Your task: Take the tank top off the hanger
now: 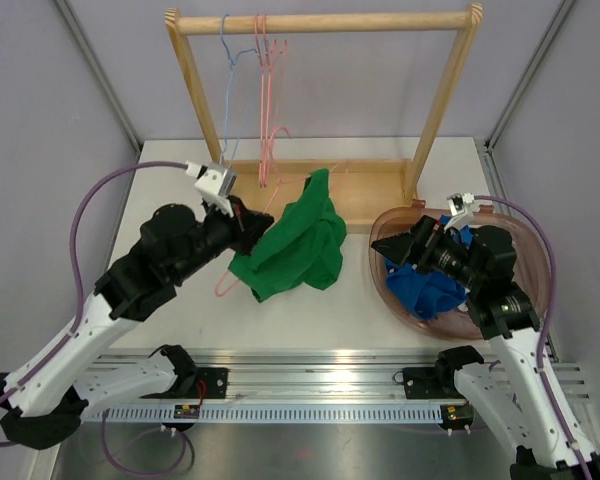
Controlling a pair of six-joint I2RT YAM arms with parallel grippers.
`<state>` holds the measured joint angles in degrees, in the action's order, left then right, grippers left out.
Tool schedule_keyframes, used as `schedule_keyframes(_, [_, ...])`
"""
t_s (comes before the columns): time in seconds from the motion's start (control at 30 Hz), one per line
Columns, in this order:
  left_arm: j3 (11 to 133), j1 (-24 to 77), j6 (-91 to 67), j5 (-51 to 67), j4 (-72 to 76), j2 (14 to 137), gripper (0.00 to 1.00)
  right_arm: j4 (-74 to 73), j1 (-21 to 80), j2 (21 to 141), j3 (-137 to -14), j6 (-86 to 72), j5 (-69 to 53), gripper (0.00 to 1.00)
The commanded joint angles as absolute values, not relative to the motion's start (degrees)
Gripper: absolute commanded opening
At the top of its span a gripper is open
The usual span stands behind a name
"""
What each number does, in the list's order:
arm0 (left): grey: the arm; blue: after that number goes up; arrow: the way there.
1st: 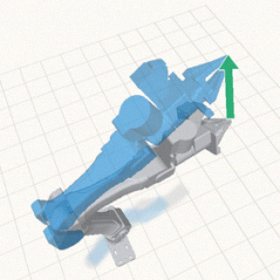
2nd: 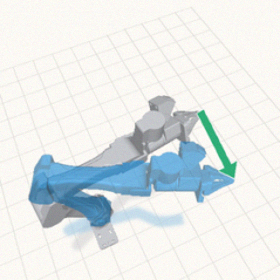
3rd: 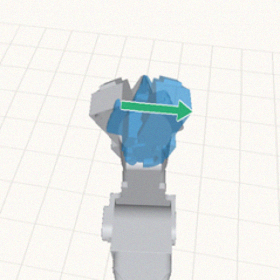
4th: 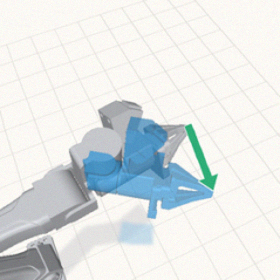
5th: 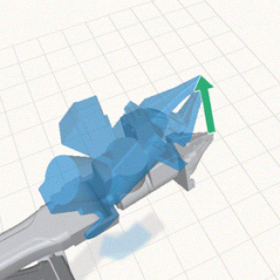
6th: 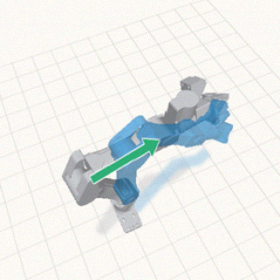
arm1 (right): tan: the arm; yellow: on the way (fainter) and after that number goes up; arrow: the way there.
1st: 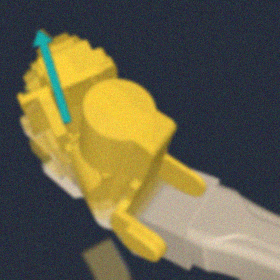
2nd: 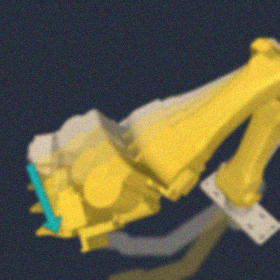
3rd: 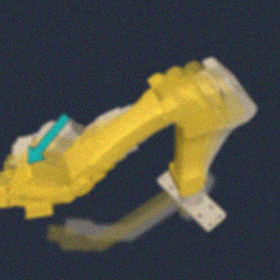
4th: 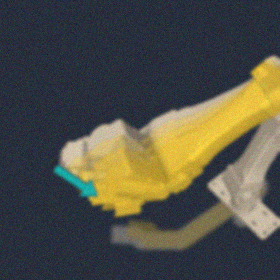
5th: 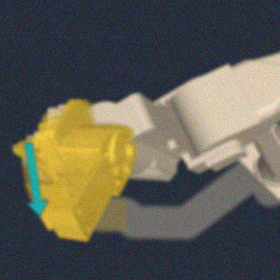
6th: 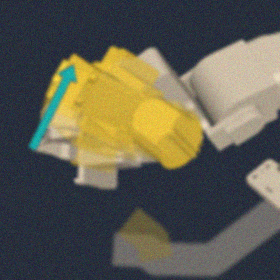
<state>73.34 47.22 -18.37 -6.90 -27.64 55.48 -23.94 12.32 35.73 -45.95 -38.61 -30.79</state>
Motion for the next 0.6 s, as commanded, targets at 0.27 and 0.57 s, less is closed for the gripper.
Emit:
schedule_keyframes(0.27, [47.7, 47.7, -32.2, 6.9, -18.8, 32.9, 0.00, -4.7, 38.3, 51.7, -49.5, -38.5, -10.2, 0.99])
schedule_keyframes(0.57, [43.7, 47.8, -34.8, 6.2, -20.9, 28.2, 0.00, -10.7, 51.1, 68.1, -59.9, -34.1, 12.6, 0.86])
